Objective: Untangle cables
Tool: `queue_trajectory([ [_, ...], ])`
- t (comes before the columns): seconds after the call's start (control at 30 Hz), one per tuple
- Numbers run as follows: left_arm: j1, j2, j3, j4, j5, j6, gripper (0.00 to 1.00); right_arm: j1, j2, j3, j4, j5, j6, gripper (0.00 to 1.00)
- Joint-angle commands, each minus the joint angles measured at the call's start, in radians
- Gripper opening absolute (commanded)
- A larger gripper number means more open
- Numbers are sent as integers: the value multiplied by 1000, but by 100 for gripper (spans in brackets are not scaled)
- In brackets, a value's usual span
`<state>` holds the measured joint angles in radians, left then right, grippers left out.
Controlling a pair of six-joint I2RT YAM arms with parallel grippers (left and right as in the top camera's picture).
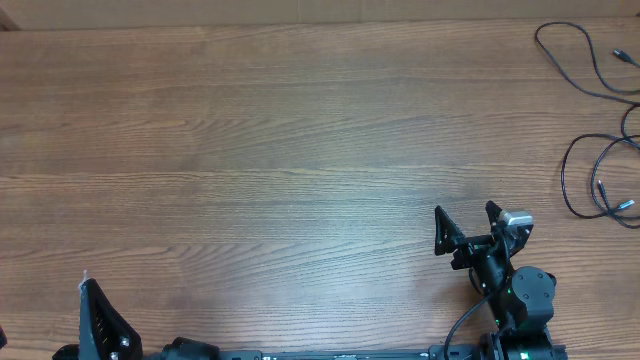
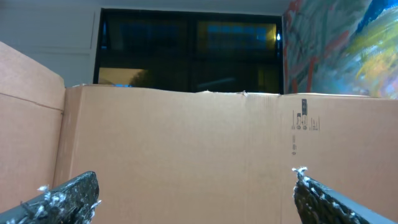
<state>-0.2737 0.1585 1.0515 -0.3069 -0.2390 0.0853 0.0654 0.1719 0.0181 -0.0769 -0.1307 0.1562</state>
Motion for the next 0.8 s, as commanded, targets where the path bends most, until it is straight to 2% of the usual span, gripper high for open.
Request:
queue_trajectory([
  [0.0,-2,-16,-5,1,12,7,100,1,-48,-10,3,6,-7,100],
  [0.27,-2,-16,-5,1,12,4,100,0,-167,-10,3,6,-7,100],
  [0.77,-2,-19,-5,2,12,3,100,0,-169,-10,3,6,-7,100],
])
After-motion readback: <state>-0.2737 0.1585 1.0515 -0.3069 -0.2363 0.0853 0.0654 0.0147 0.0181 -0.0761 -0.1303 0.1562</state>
